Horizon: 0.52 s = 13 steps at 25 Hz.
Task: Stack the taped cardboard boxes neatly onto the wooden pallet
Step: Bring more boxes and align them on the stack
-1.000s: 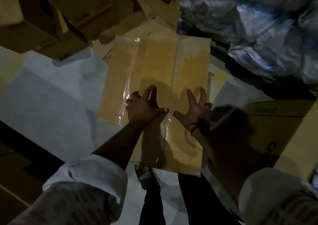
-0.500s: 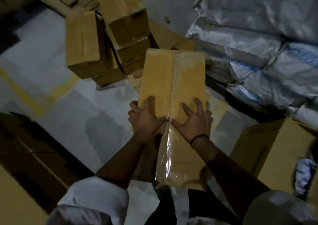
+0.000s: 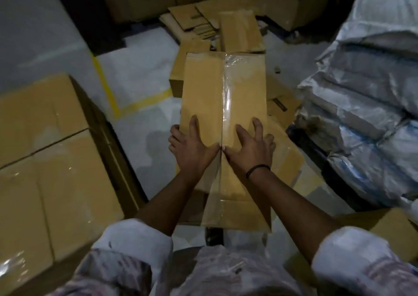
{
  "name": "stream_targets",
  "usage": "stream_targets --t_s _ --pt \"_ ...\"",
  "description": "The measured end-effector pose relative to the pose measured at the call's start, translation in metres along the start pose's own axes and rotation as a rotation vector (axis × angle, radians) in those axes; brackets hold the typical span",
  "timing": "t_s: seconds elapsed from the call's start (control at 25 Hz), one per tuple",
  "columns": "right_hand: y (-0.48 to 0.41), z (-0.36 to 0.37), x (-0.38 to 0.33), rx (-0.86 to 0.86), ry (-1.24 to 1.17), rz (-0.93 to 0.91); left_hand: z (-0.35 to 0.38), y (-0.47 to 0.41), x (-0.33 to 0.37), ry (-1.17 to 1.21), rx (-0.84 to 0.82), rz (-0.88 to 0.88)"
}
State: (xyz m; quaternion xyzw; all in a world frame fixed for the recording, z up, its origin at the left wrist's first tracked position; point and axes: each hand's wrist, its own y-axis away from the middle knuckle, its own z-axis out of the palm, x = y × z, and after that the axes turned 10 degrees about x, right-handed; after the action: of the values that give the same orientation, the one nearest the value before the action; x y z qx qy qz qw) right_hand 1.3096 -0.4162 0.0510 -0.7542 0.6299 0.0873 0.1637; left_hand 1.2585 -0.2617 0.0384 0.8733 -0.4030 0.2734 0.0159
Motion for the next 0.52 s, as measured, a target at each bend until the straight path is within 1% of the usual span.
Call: stream_targets --t_s 0.16,0.28,0.52 --pt "0.052 -0.009 -0.042 -0.006 -0.014 -0.161 -0.061 0.046 -0.044 -0.003 0.095 -0.154" --pt "0.096 -0.005 -0.075 -0.041 -0.047 -0.274 -0.104 0.085 -0.084 -0.029 0.128 -0.279" --pt "0.185 0.013 -0.152 -0.175 -0.106 -0.447 -0.176 0.149 -0.177 -0.173 0.224 -0.457"
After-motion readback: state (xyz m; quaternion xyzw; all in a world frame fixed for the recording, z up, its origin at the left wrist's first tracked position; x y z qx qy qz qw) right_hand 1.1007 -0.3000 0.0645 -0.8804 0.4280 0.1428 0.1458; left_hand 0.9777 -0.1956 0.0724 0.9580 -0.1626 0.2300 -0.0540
